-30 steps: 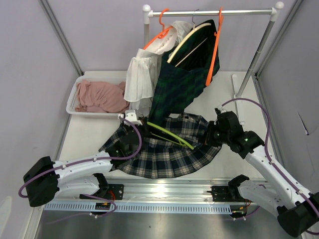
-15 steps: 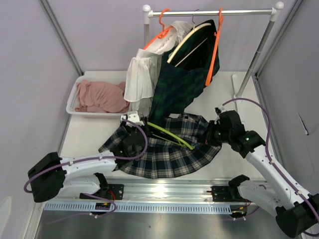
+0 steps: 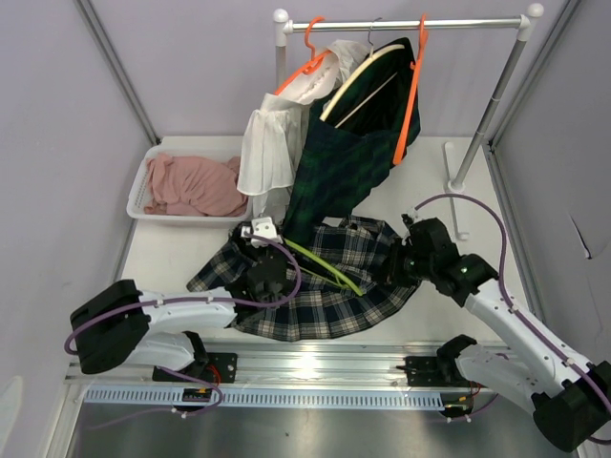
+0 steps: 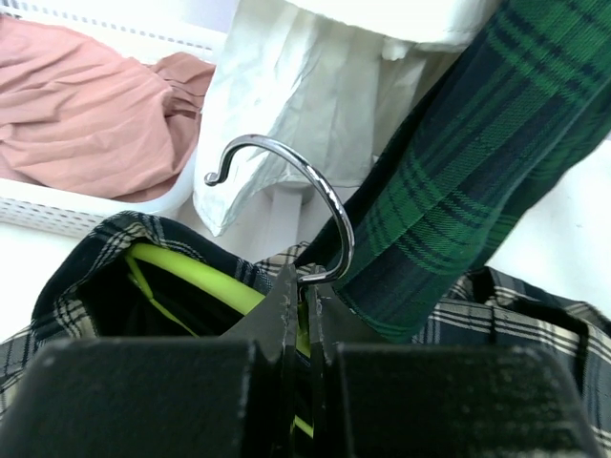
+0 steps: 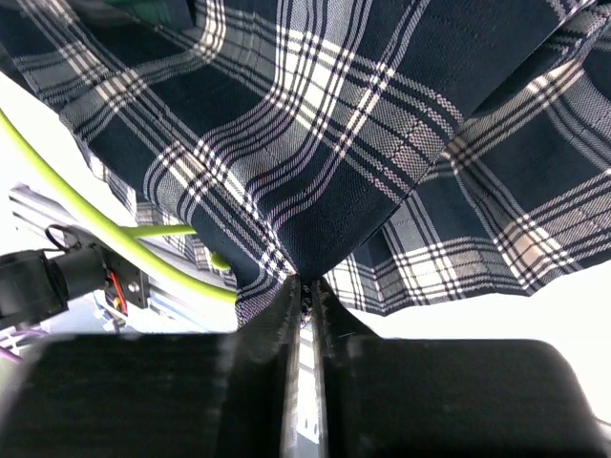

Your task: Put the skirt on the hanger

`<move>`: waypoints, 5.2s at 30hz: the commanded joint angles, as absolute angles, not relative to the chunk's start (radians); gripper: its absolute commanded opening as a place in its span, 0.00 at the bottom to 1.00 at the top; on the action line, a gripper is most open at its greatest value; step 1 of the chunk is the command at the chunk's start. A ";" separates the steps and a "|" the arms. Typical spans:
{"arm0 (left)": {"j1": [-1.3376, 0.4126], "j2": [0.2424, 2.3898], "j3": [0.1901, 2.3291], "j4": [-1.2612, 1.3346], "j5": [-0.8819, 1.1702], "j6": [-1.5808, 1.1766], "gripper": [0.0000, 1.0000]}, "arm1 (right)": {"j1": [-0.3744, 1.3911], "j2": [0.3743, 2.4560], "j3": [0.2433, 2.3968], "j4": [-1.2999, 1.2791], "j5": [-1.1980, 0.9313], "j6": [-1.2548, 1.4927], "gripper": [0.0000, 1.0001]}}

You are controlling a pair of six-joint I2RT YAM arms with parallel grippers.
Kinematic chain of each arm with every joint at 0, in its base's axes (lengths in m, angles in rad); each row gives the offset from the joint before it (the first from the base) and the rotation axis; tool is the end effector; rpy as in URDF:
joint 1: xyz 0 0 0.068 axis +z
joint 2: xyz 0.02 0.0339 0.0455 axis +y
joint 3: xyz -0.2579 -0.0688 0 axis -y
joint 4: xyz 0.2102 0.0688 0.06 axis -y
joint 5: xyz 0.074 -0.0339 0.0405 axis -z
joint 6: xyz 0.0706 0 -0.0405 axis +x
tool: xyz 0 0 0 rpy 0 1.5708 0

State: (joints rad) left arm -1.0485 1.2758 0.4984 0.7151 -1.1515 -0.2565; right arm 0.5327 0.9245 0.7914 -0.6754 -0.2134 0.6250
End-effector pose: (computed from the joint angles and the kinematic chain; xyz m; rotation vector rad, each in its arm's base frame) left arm 0.1753 -0.1754 0.2492 -0.2412 1.5783 -0.0746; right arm 0.1472 0.1042 0.2475 0.0082 2.5081 0.7740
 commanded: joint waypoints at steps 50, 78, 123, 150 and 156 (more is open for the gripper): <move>-1.028 1.266 0.621 0.365 -1.247 -0.291 0.00 | 1.545 1.091 0.430 -0.046 0.848 0.701 0.57; -0.937 1.330 0.773 0.083 -1.126 -0.411 0.00 | 1.637 1.232 0.474 0.083 1.072 0.666 0.66; -0.914 1.238 0.664 0.409 -1.151 -0.221 0.00 | 1.328 0.959 0.586 -0.281 0.562 0.655 0.00; -0.916 1.261 0.592 0.676 -1.198 -0.071 0.00 | 1.140 0.994 0.785 -0.500 0.201 0.644 0.00; -0.916 1.285 0.563 0.823 -1.215 0.031 0.00 | 1.099 0.973 0.828 -0.577 0.157 0.657 0.00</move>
